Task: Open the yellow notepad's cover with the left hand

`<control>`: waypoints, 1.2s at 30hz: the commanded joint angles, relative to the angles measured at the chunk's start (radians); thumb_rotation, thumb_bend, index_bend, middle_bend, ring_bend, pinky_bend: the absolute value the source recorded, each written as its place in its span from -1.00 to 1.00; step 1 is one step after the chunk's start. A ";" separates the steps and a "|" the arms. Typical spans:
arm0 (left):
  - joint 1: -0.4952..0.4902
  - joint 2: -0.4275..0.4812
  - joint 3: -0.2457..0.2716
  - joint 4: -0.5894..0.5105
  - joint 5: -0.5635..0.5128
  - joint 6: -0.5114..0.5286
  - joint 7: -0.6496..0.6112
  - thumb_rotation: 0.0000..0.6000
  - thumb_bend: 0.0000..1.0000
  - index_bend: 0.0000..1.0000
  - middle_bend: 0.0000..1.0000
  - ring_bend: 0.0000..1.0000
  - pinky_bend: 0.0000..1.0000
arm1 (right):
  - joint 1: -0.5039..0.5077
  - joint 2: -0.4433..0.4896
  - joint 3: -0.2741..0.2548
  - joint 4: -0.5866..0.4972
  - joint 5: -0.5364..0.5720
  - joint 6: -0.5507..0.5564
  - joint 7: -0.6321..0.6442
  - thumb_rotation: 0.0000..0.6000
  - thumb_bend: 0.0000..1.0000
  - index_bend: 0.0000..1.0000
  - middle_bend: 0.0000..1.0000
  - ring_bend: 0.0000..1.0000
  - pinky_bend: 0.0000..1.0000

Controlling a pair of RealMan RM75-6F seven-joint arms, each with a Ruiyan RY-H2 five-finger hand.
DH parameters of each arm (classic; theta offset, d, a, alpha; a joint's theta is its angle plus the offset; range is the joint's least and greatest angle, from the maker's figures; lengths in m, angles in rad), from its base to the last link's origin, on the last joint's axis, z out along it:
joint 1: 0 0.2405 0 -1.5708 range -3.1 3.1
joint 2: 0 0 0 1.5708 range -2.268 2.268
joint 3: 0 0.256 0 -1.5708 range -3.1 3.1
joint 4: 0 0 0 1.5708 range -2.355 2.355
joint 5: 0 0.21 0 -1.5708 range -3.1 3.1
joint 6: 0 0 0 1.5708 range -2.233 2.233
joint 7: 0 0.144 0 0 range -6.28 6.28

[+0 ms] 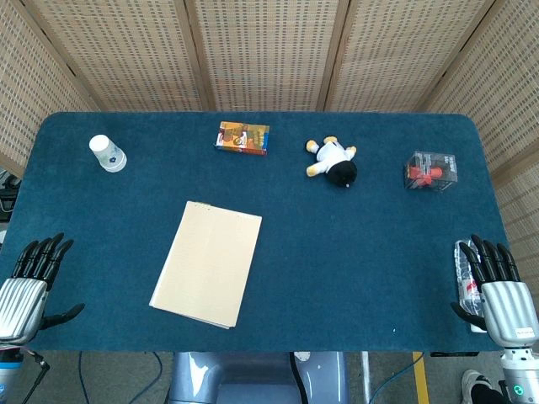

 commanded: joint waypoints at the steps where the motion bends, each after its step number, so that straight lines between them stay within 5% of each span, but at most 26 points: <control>1: -0.001 -0.003 -0.001 0.003 -0.003 -0.007 0.003 1.00 -1.00 -1.00 -1.00 -1.00 -1.00 | 0.001 -0.001 0.000 -0.001 0.002 -0.003 0.001 1.00 -1.00 -1.00 -1.00 -1.00 -1.00; 14: -0.068 -0.100 0.016 0.053 0.037 -0.138 0.075 1.00 -0.96 -1.00 -1.00 -1.00 -1.00 | 0.001 0.006 0.006 -0.007 0.016 -0.008 0.013 1.00 -1.00 -1.00 -1.00 -1.00 -1.00; 23: -0.221 -0.339 0.037 0.245 0.091 -0.396 0.136 1.00 -0.11 -1.00 -1.00 -1.00 -1.00 | 0.010 0.002 0.013 0.006 0.040 -0.032 0.021 1.00 -1.00 -1.00 -1.00 -1.00 -1.00; 36: -0.253 -0.444 0.054 0.328 0.053 -0.449 0.168 1.00 -0.09 -1.00 -1.00 -1.00 -1.00 | 0.014 0.005 0.014 0.015 0.054 -0.049 0.048 1.00 -1.00 -1.00 -1.00 -1.00 -1.00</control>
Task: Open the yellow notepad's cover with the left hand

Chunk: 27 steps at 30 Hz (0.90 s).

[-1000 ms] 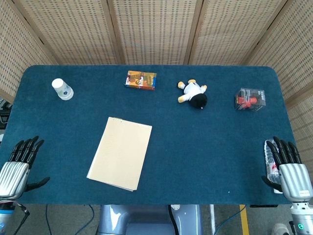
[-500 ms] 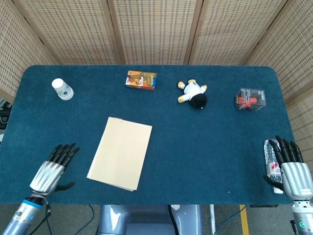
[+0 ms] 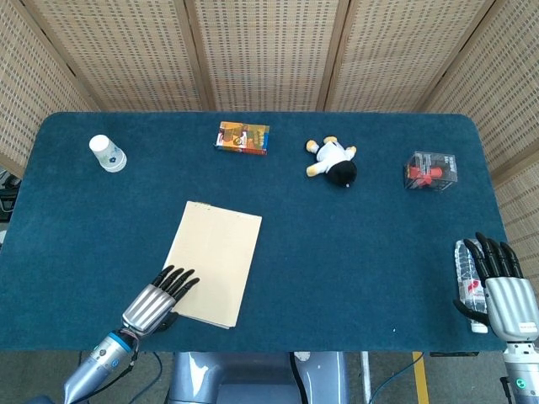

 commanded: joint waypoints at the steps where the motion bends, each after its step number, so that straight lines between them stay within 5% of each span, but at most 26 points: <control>1: -0.001 -0.003 0.009 0.002 0.002 0.003 0.003 1.00 -0.09 -1.00 -1.00 -1.00 -1.00 | 0.001 0.000 0.001 0.001 0.004 -0.004 0.003 1.00 -1.00 -1.00 -1.00 -1.00 -1.00; 27: -0.002 -0.072 0.031 0.118 -0.024 0.032 -0.045 1.00 -0.14 -1.00 -1.00 -1.00 -1.00 | 0.001 0.005 0.001 -0.001 0.003 -0.003 0.017 1.00 -1.00 -1.00 -1.00 -1.00 -1.00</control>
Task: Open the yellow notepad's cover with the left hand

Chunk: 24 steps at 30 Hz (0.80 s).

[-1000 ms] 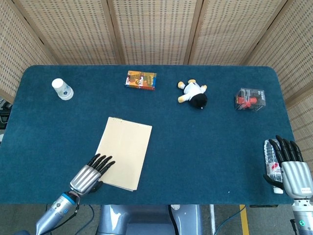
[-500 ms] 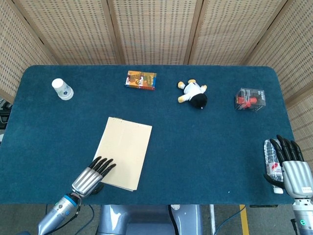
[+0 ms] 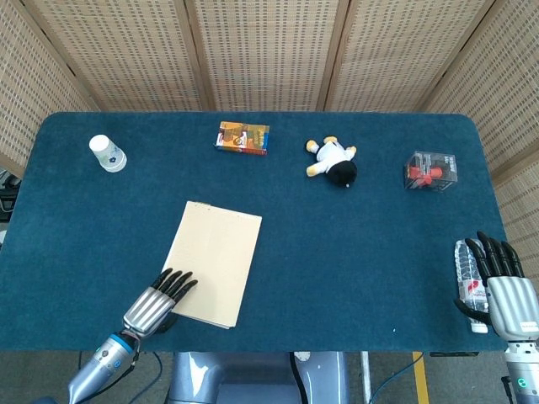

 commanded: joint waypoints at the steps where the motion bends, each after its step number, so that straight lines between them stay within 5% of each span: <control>1: -0.002 -0.003 0.000 0.006 -0.002 0.002 -0.004 1.00 -0.14 -1.00 -1.00 -1.00 -1.00 | 0.000 0.000 0.000 0.001 0.000 -0.001 0.000 1.00 -1.00 -1.00 -1.00 -1.00 -1.00; 14: -0.013 -0.016 -0.003 0.021 -0.021 -0.003 0.002 1.00 -0.12 -1.00 -1.00 -1.00 -1.00 | 0.000 0.000 -0.001 0.000 -0.001 0.000 0.000 1.00 -1.00 -1.00 -1.00 -1.00 -1.00; 24: -0.021 -0.022 -0.018 0.026 -0.034 0.011 -0.008 1.00 0.17 -1.00 -1.00 -1.00 -1.00 | 0.001 0.003 -0.002 -0.001 -0.003 -0.001 0.012 1.00 -1.00 -1.00 -1.00 -1.00 -1.00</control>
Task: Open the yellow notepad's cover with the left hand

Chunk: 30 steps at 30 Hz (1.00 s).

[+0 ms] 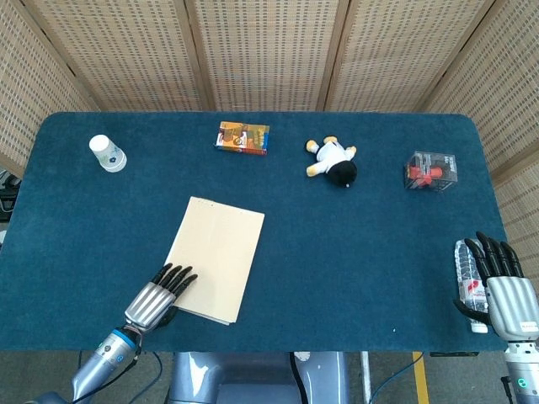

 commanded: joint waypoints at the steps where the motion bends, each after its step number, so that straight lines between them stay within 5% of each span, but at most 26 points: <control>1: -0.005 0.002 -0.007 -0.004 -0.005 0.003 -0.006 1.00 0.17 -1.00 -1.00 -1.00 -1.00 | 0.000 0.000 0.000 0.000 -0.001 0.000 0.001 1.00 -1.00 -1.00 -1.00 -1.00 -1.00; 30: -0.182 0.017 -0.197 -0.081 -0.240 -0.180 0.061 1.00 0.13 -1.00 -1.00 -1.00 -1.00 | 0.007 -0.001 0.002 0.006 0.013 -0.018 0.009 1.00 -1.00 -1.00 -1.00 -1.00 -1.00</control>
